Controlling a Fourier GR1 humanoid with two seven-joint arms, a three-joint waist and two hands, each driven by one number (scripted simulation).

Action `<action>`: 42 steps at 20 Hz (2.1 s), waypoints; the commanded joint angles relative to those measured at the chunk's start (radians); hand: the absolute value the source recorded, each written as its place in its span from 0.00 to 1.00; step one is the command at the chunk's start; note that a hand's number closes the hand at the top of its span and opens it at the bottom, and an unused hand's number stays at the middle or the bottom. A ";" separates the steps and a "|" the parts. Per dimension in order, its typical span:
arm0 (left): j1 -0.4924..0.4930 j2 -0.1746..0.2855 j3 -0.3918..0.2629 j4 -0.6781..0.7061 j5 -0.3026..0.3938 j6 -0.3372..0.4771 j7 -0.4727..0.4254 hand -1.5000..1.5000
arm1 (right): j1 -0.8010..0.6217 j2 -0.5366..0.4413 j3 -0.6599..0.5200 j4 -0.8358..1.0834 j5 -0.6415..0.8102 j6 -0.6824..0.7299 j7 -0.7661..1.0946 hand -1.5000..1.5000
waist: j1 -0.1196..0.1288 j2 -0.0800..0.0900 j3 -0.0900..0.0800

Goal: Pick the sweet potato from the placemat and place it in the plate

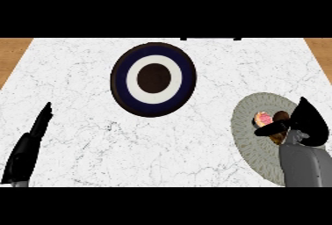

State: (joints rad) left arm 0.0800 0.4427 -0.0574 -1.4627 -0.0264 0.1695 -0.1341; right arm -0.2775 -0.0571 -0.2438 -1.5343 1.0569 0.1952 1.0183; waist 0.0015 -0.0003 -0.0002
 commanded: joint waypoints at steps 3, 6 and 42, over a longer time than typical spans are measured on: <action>0.016 -0.052 0.008 -0.020 -0.044 -0.001 -0.006 0.50 | -0.015 -0.038 -0.034 0.073 -0.047 0.033 0.032 0.00 | 0.001 0.000 0.000; -0.027 -0.032 0.041 0.009 -0.045 -0.029 0.008 0.50 | 0.057 -0.016 -0.014 0.085 -0.035 -0.008 -0.002 0.00 | -0.001 0.000 0.000; 0.022 -0.119 0.160 -0.051 -0.134 -0.142 0.004 0.50 | -0.027 -0.173 0.071 0.416 -0.155 -0.464 -0.836 1.00 | 0.007 0.002 0.001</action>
State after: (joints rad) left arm 0.1015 0.3222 0.0871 -1.5267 -0.1592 0.0312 -0.1170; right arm -0.2663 -0.2287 -0.1592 -1.1602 0.9065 -0.1673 0.2764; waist 0.0082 -0.0040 -0.0070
